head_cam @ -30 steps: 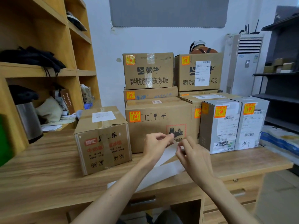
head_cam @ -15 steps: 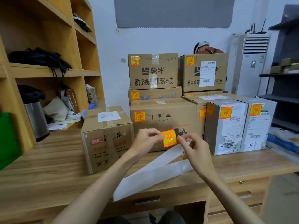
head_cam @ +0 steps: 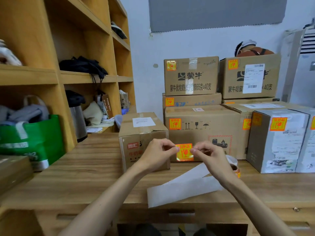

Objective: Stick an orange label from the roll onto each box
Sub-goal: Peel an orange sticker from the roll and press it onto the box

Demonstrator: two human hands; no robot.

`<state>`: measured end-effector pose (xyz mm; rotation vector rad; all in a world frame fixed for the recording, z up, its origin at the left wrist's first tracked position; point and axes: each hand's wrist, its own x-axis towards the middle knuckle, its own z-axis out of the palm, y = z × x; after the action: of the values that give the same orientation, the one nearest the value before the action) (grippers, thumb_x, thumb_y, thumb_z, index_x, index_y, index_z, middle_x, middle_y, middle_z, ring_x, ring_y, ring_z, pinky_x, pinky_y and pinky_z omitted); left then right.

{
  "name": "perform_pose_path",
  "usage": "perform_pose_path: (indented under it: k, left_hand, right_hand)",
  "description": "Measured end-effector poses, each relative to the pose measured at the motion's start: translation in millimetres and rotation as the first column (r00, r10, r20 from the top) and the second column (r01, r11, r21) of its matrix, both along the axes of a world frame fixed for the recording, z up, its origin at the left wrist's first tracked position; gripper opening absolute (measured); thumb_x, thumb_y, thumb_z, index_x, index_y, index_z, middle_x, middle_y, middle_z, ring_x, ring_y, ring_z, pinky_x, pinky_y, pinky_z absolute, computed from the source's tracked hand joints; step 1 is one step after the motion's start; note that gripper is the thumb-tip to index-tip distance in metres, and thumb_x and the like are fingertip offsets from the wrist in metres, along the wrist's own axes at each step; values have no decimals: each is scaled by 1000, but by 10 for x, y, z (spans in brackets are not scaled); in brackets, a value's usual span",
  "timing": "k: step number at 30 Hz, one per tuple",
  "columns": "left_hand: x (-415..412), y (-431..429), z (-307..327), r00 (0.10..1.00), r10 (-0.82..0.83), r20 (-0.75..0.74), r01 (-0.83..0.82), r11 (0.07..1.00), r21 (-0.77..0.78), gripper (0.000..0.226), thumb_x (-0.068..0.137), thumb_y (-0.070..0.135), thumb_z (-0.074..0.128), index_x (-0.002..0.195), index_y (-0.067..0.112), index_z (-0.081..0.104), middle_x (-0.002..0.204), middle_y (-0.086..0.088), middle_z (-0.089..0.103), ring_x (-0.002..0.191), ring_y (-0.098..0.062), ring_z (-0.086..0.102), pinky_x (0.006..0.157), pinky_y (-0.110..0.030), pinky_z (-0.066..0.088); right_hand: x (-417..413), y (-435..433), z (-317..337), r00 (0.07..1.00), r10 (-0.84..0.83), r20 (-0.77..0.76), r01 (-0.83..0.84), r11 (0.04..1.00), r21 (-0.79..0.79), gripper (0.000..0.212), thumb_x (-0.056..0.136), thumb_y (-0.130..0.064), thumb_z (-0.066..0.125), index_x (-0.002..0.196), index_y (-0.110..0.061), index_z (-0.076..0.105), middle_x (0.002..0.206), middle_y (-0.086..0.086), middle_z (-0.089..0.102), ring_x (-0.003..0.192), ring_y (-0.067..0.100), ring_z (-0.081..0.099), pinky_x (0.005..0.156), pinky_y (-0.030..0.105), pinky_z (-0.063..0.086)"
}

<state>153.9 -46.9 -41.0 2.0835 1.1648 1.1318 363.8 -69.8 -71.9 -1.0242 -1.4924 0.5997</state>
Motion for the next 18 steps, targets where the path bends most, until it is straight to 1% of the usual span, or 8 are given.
perform_pose_path:
  k: [2,4,6,8,12,13,16,18]
  left_hand:
    - [-188,-19,-12,998,57,-27,-56,998,36,17,91,35,72,92,20,79,85,11,71,82,-2,63,77,-20,47]
    - [-393,-38,-19,991,129,-36,-126,989,77,14,91,34,72,90,21,78,86,12,71,85,-2,63,77,-17,45]
    - [-590,-46,-32,981,192,-23,-188,975,115,7,89,33,74,88,26,77,86,11,71,85,-3,62,77,-23,48]
    - [-766,-62,-43,969,247,3,-244,958,150,5,87,31,77,84,29,74,87,11,68,85,-2,60,76,-21,45]
    - [-1063,-98,-8,919,395,10,-385,890,243,9,85,29,79,79,29,73,97,19,61,99,1,51,81,-5,31]
    - [-1130,-95,7,904,428,13,-416,871,262,9,84,29,79,78,30,73,101,21,60,103,-1,50,84,-7,30]
    - [-1283,-56,33,873,487,29,-476,837,268,6,84,30,80,79,31,76,110,22,60,116,-4,47,96,-29,34]
    - [-1347,-11,31,862,507,27,-495,827,266,4,84,31,79,80,30,78,115,23,60,121,-3,45,99,-33,31]
  right_hand:
    - [-165,93,-17,994,-5,111,-6,996,94,10,88,-19,72,78,-20,73,99,-8,66,101,10,57,84,29,48]
    - [-378,148,-9,980,-3,201,-31,986,163,11,88,-22,71,77,-22,71,107,-12,63,109,3,50,86,17,39]
    - [-600,204,4,975,4,220,-52,975,214,13,89,-22,71,76,-22,69,112,-12,62,112,3,48,86,10,34]
    - [-820,295,2,976,6,219,-61,968,245,14,89,-21,71,75,-23,69,114,-11,62,114,6,49,90,17,37]
    - [-1221,469,40,968,-26,250,-54,950,308,11,87,-25,73,76,-22,70,119,-11,64,118,7,50,96,34,40]
    - [-1311,510,54,966,-32,255,-54,945,322,10,86,-25,74,77,-21,71,121,-9,65,118,7,49,97,34,39]
    - [-1526,616,103,961,-61,270,-44,929,366,8,84,-21,75,77,-18,73,123,-7,66,121,12,50,101,34,36]
    - [-1619,678,117,957,-76,280,-39,923,382,7,84,-19,75,78,-17,73,124,-4,67,122,15,51,104,38,36]
